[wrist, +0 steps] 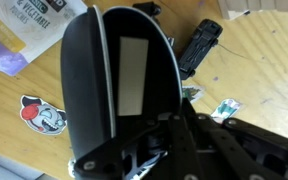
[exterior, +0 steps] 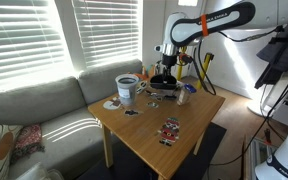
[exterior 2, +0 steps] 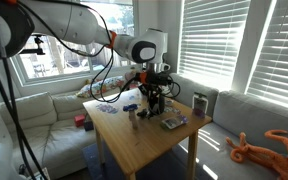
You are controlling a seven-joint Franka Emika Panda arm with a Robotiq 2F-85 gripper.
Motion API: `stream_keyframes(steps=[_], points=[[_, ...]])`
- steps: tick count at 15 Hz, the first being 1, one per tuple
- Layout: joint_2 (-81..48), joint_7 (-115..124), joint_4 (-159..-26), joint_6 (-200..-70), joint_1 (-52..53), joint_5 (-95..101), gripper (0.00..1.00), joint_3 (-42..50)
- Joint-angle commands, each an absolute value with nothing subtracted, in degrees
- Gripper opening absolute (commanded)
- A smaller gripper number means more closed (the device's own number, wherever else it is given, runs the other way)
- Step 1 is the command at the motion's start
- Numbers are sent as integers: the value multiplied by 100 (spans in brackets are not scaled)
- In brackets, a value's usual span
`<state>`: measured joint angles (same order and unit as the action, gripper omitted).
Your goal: Put the glasses case on the plastic cup
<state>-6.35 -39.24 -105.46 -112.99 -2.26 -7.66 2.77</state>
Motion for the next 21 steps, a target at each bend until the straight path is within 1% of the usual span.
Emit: stream_keyframes(steps=[1,7,12,13,14,18,19,21], points=[[-704,-3759,-10222,-11035,-302,-794,1,214],[-276,-3784,-9911,-10657,-173,-472,1,111],[193,-4542,-9773,-10759,120,-204,1,-179],[33,-4241,-9813,-10846,52,-376,1,-95],[93,-4239,-9808,-10845,96,-371,4,-123],[18,-4223,-9824,-10847,69,-372,4,-88],[1,-4223,-9824,-10847,65,-372,1,-85],[-186,-4383,-9631,-11177,160,-420,1,-180]])
